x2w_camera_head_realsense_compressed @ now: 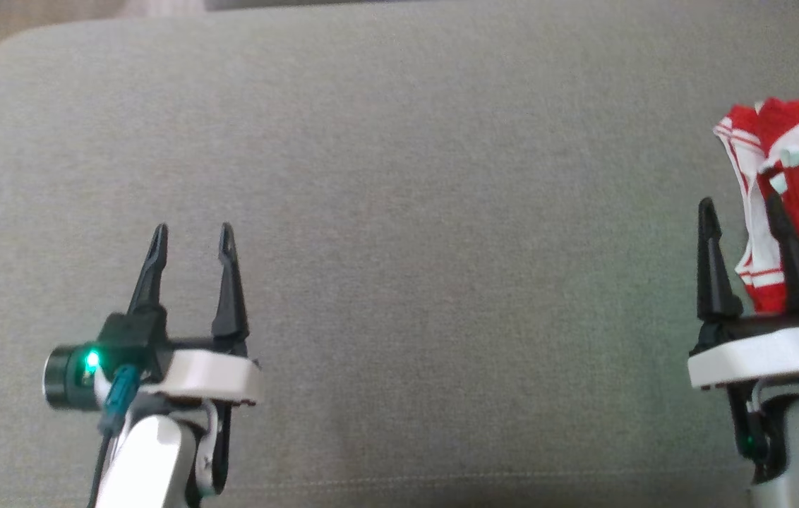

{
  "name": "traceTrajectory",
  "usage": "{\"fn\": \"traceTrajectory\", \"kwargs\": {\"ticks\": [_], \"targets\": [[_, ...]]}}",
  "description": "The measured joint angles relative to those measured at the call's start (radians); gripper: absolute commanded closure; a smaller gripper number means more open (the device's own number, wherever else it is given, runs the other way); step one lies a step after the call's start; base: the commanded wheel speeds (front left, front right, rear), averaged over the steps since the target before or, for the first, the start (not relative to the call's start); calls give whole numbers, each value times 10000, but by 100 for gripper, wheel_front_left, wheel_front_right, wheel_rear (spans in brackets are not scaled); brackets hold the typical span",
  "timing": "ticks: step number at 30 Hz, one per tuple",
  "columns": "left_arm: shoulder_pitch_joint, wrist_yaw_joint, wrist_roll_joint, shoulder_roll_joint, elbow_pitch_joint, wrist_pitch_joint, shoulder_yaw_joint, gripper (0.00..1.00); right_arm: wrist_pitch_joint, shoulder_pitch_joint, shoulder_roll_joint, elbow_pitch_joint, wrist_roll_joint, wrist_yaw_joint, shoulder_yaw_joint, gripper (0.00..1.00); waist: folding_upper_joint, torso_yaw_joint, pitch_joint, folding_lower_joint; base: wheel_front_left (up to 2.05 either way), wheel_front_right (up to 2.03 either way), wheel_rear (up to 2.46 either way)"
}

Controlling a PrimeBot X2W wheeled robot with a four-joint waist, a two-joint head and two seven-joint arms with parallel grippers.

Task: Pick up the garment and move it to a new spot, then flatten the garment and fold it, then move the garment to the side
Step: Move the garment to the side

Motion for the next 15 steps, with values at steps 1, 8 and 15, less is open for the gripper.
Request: {"fn": "traceTrajectory", "kwargs": {"ticks": [1, 8, 15], "targets": [[0, 0, 0, 0, 0, 0, 0, 0, 0, 0, 0, 0, 0, 0, 0, 0, 0, 0, 0, 0, 0, 0, 0], [679, -104, -209, 265, -40, -2, 33, 0, 117, 707, 203, -81, -96, 0, 19, 0, 0, 294, -713, 0, 0, 0, 0], [1087, -148, -213, 360, -33, 12, -25, 0, 282, 1402, 359, -328, -174, 0, -40, 0, 0, 225, -1257, 0, 0, 0, 0]]}}
